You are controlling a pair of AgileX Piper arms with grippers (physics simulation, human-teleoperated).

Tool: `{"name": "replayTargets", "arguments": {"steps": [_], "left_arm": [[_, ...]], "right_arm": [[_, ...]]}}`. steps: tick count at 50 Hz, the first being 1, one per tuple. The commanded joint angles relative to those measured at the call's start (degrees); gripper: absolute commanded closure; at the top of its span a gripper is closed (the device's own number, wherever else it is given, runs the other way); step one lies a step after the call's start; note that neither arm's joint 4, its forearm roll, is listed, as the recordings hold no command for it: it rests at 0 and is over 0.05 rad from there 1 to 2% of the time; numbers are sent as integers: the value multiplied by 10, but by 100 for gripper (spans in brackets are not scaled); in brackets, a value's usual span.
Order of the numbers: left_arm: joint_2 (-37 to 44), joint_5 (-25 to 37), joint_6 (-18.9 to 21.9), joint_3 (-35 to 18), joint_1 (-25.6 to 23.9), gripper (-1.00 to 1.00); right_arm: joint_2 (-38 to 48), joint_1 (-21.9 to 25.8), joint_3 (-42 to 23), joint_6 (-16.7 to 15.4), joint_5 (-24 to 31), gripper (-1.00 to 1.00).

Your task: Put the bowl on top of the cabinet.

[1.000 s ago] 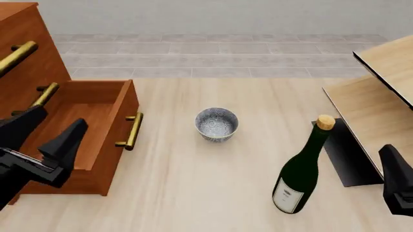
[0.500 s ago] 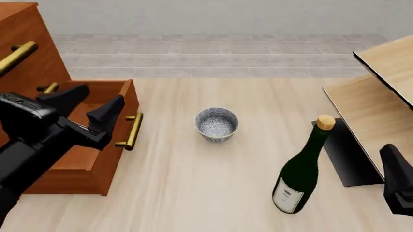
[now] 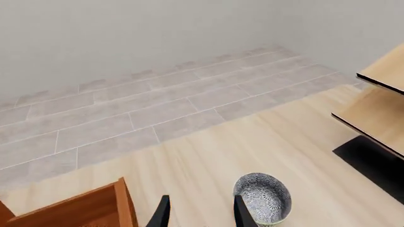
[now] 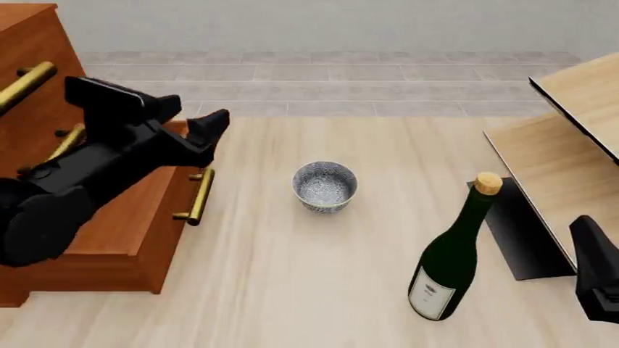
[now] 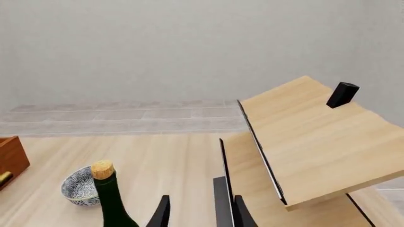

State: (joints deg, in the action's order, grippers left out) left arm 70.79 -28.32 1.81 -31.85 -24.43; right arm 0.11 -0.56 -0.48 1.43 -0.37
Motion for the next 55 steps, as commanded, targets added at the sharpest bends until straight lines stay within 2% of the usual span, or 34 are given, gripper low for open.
{"name": "replayTargets", "arguments": {"steps": [1,7,9,13,14,16,22,24,27,28,55], "left_arm": [[63,101,-8,-97,5,-100],[104,140,-3,-137,0,-100],[123,169,-16,-160,3,-100],[122,176,-9,-172,-3,-100],[138,203,-22,-197,-7,-100],[146,217,-36,-212,-7,-100],[150,227,-35,-229,-10,-100],[161,241,-51,-241,-16,-100],[166,246,-51,-251,-17,-100],[166,243,-45,-252,-15,-100],[233,236,-103,-269,-52,-100]], "right_arm": [[0,1,-1,-1,1,-100],[0,1,-2,-2,2,-100],[0,1,-1,-2,1,-100],[0,1,-1,-2,-1,-100],[0,0,0,-1,-1,-100],[0,0,-1,0,-1,-100],[0,0,-1,1,-1,-100],[0,0,-2,1,-1,-100],[0,0,-2,2,0,-100],[0,0,-3,1,0,-100],[-1,-1,-1,4,-6,-100]]}}
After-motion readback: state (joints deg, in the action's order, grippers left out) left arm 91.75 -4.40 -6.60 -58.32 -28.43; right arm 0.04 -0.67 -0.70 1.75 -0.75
